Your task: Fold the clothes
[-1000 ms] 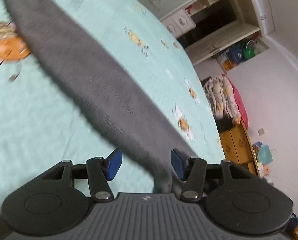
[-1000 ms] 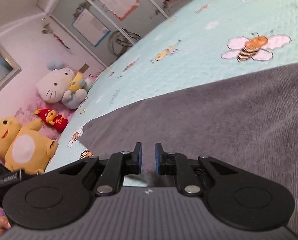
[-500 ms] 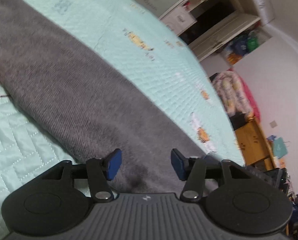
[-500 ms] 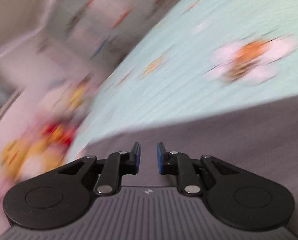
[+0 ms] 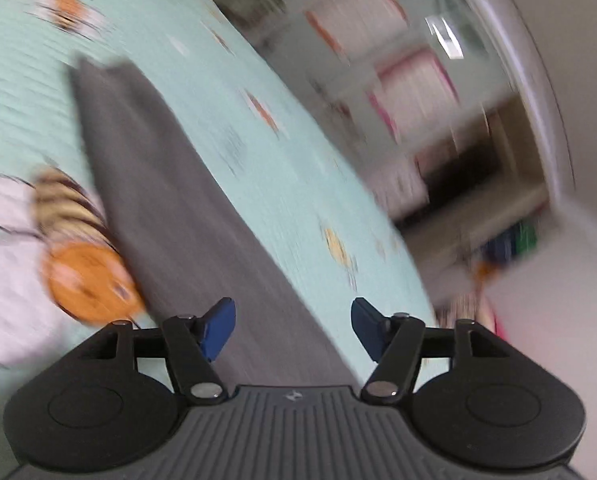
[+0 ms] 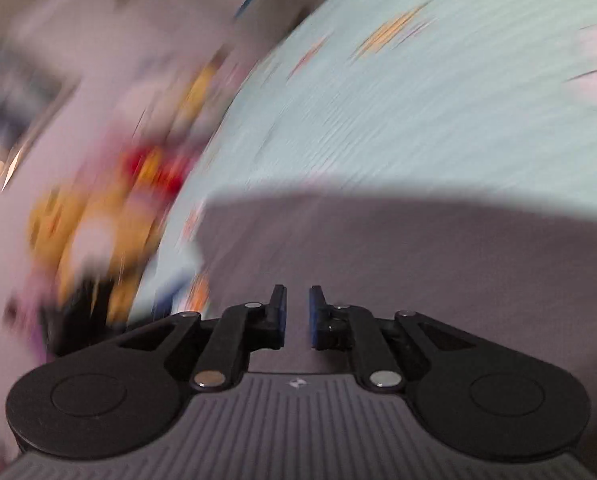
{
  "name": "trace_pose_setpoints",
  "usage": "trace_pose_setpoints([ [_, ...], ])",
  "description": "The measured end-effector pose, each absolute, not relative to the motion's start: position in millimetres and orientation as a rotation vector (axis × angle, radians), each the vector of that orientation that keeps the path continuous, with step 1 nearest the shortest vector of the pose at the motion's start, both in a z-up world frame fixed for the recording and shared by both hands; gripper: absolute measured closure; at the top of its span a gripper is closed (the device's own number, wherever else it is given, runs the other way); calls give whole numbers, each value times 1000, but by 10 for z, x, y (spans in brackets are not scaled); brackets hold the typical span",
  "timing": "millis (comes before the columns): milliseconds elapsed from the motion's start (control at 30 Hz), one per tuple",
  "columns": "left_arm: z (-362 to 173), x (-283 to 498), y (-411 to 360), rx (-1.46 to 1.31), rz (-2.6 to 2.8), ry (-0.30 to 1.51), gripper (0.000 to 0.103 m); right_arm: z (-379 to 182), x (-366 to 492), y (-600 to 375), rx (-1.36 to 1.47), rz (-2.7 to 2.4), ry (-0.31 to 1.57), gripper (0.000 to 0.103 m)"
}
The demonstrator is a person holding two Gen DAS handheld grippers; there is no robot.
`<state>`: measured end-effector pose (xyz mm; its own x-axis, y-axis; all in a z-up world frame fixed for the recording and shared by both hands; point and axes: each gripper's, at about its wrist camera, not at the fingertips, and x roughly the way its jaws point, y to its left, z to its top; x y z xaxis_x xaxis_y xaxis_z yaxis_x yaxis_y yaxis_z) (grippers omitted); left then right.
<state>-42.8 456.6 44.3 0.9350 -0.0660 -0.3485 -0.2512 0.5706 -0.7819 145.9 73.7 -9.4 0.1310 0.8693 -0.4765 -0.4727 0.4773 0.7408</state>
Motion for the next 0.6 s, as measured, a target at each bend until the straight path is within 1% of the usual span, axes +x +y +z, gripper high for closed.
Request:
trace_pose_setpoints([
  [33, 420, -474, 4620, -968, 124, 342, 36, -144, 1527, 815, 437, 1018, 1046, 95],
  [67, 396, -519, 4673, -973, 137, 323, 34, -218, 1662, 824, 445, 965, 1062, 103],
  [100, 372, -565, 4727, -978, 150, 304, 33, -244, 1763, 815, 463, 907, 1053, 103],
  [167, 302, -583, 4760, -995, 158, 345, 33, -184, 1883, 755, 520, 778, 976, 103],
  [200, 284, -581, 4753, -1000, 148, 362, 33, -154, 1943, 724, 547, 713, 937, 99],
  [233, 277, -591, 4747, -1001, 132, 368, 33, -103, 1946, 761, 554, 713, 917, 97],
  [300, 290, -603, 4723, -995, 100, 374, 33, -22, 1795, 1077, 497, 921, 975, 96],
  [400, 366, -509, 4709, -943, 51, 382, 32, -63, 1635, 1583, 349, 1141, 1083, 96],
  [433, 361, -411, 4720, -923, 46, 412, 32, -121, 1692, 1680, 313, 1132, 1109, 103],
  [467, 357, -314, 4731, -903, 41, 442, 32, -171, 1795, 1719, 319, 1102, 1122, 103],
  [533, 310, -70, 4784, -851, 33, 515, 32, -195, 2103, 1565, 473, 926, 1071, 103],
  [600, 278, 133, 4834, -801, 31, 572, 36, -87, 2207, 1472, 498, 769, 993, 102],
])
